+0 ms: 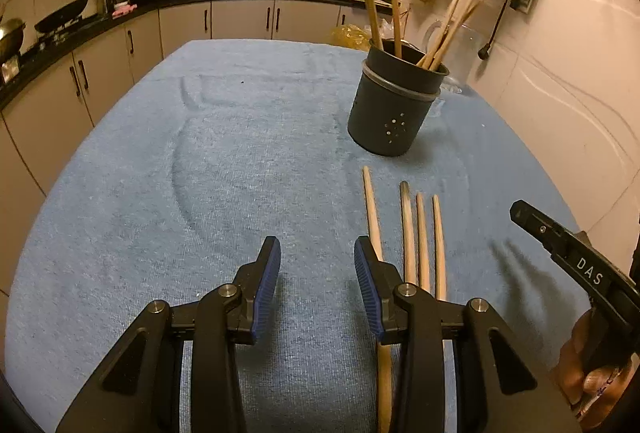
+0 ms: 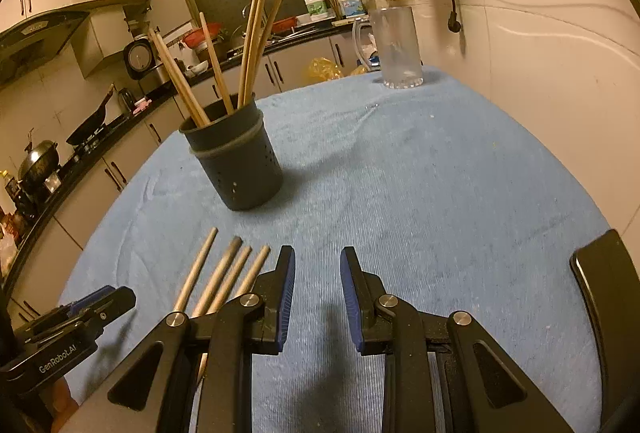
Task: Organize utensils
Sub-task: 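Move the right gripper back to the loose chopsticks and grasp one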
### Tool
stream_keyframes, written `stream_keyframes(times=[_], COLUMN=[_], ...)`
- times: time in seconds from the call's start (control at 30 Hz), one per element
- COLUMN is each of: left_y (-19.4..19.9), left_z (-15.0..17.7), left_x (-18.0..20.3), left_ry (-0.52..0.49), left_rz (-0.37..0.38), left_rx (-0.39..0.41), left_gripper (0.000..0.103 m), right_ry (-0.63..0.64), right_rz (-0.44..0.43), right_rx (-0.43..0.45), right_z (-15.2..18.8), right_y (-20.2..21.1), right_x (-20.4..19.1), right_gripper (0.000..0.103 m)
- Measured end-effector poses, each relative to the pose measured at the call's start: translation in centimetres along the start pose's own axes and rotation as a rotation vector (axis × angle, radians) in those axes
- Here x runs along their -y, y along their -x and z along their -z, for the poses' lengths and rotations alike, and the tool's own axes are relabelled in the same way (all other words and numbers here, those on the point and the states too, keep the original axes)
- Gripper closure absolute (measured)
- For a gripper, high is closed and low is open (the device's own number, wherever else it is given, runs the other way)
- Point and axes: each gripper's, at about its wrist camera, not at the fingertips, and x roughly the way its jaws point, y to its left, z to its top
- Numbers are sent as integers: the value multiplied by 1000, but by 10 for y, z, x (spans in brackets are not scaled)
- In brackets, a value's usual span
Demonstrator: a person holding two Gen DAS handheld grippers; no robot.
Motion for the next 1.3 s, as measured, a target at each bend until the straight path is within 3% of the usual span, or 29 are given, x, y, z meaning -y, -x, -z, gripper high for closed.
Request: stream_keyframes(times=[0.9, 1.03, 1.3], left_y=[-10, -15, -47], left_z=[-11, -19, -47], left_x=[21, 26, 23], left_ry=[-81, -103, -81], left_rz=[-63, -53, 38], left_rx=[-9, -38, -186], left_gripper=[65, 65, 65], right_ry=[-49, -62, -111], right_rz=[-22, -38, -75], right_rx=[-39, -35, -37], right_z=[3, 3, 4], right_y=[-8, -7, -7], right_x=[6, 9, 19], right_gripper=[78, 78, 78])
